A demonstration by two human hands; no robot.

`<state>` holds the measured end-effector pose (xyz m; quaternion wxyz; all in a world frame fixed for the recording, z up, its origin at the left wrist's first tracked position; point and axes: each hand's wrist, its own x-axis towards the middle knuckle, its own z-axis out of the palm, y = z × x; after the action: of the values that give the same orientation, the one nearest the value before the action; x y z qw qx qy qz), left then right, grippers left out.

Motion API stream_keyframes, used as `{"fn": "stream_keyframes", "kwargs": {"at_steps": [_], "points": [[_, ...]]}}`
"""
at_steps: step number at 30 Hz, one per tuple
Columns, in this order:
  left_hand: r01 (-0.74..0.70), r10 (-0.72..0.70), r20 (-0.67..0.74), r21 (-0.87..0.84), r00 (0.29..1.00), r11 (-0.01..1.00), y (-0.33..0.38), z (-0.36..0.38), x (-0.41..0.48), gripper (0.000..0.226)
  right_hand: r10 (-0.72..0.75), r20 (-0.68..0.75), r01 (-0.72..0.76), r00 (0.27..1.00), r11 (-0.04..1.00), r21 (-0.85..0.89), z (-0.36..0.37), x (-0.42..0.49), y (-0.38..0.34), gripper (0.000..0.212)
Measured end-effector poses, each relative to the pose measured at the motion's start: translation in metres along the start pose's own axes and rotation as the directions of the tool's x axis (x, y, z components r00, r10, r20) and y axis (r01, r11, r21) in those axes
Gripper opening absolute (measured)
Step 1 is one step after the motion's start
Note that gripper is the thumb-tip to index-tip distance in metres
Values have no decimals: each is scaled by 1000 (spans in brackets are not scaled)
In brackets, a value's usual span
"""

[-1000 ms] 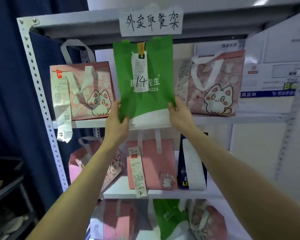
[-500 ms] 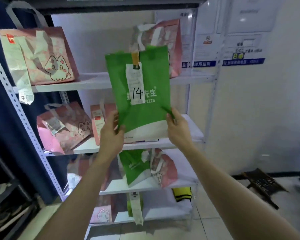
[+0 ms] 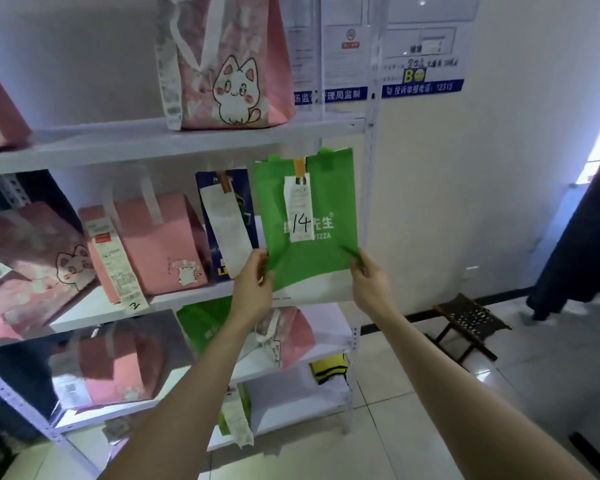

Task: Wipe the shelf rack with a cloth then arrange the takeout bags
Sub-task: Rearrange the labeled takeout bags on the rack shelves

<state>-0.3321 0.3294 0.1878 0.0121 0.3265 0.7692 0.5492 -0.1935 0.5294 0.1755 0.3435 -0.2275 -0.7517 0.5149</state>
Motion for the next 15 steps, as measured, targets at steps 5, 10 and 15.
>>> {"fn": "stream_keyframes", "kwargs": {"at_steps": [5,10,15], "points": [[40,-40,17,-5,999,999,-40,30,55,34,57,-21,-58,998,997,-57,20,62,36,43],[72,-73,-23,-22,997,997,-68,42,110,34,68,-34,-70,997,996,-47,48,116,56,44],[68,-67,-24,15,997,998,-87,59,154,34,120,-15,-120,993,988,-96,63,163,81,52]]}}
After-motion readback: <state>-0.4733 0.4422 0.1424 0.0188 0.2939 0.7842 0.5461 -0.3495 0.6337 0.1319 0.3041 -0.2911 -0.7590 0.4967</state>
